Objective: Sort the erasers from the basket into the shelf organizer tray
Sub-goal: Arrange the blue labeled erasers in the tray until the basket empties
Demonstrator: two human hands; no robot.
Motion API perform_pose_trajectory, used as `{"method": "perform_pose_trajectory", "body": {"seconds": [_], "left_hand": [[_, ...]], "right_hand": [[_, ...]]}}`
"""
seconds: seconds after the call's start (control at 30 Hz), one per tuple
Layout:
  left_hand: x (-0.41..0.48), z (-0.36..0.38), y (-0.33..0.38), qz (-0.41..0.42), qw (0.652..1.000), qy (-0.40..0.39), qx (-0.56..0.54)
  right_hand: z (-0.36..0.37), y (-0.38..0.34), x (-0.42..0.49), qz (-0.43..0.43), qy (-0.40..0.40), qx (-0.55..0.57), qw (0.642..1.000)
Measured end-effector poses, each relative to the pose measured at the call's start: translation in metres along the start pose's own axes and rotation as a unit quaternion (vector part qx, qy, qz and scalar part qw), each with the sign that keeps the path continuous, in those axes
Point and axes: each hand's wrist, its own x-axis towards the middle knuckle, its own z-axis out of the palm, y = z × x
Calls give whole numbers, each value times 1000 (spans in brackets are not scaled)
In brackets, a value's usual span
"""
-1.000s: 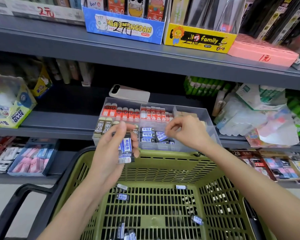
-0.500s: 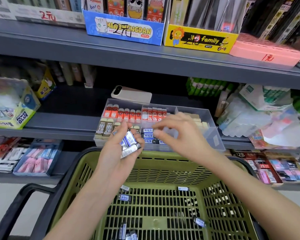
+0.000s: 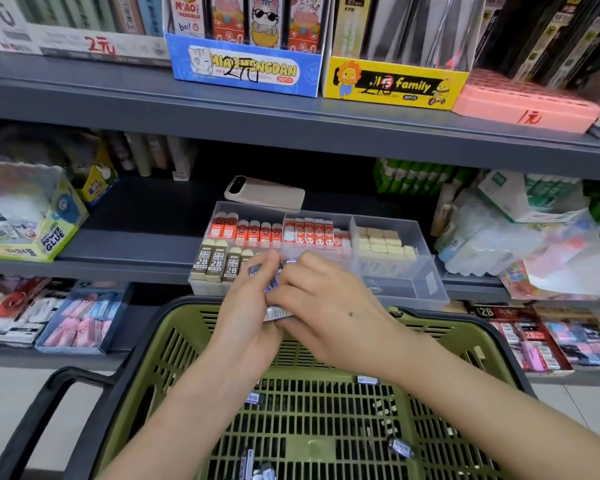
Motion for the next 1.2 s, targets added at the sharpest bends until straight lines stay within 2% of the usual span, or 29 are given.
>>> {"method": "perform_pose_trajectory", "body": {"seconds": [0.07, 0.1, 0.17, 0.23, 0.3, 0.37, 0.5, 0.63, 0.77, 0.83, 0.97, 1.1, 1.2], "left_hand": [[-1, 2, 4, 5, 1000, -2, -2], [-2, 1, 8, 8, 1000, -4, -6], [-4, -2, 18, 18, 1000, 3, -19], [-7, -6, 27, 18, 999, 11, -36], [-9, -9, 34, 14, 999, 12, -34], [-11, -12, 39, 6, 1000, 6, -15], [-13, -20, 44, -6, 999, -2, 38], [-12, -25, 42, -10, 996, 4, 83], [-10, -25, 39, -26, 996, -8, 82], [-9, -23, 38, -31, 996, -12, 79], [-8, -20, 38, -32, 997, -10, 63], [-6, -19, 35, -25, 997, 1, 73], [-6, -16, 33, -26, 993, -26, 112]], "right_hand": [[-5, 2, -2, 34, -12, 28, 999], [-8, 8, -3, 85, 9, 61, 994], [-12, 29, -4, 230, 76, 142, 960], [-13, 55, -5, 341, 93, 206, 913], [-6, 76, -6, 394, 80, 220, 889], [4, 87, -7, 423, 52, 183, 886], [22, 95, -7, 441, 25, 171, 881], [32, 93, -5, 416, 20, 105, 903], [35, 90, -5, 409, 31, 37, 911], [37, 89, -6, 389, 26, -20, 921], [41, 88, -9, 309, -69, -170, 933], [40, 92, -10, 269, -99, -200, 937], [35, 89, -10, 236, -116, -229, 937]]}}
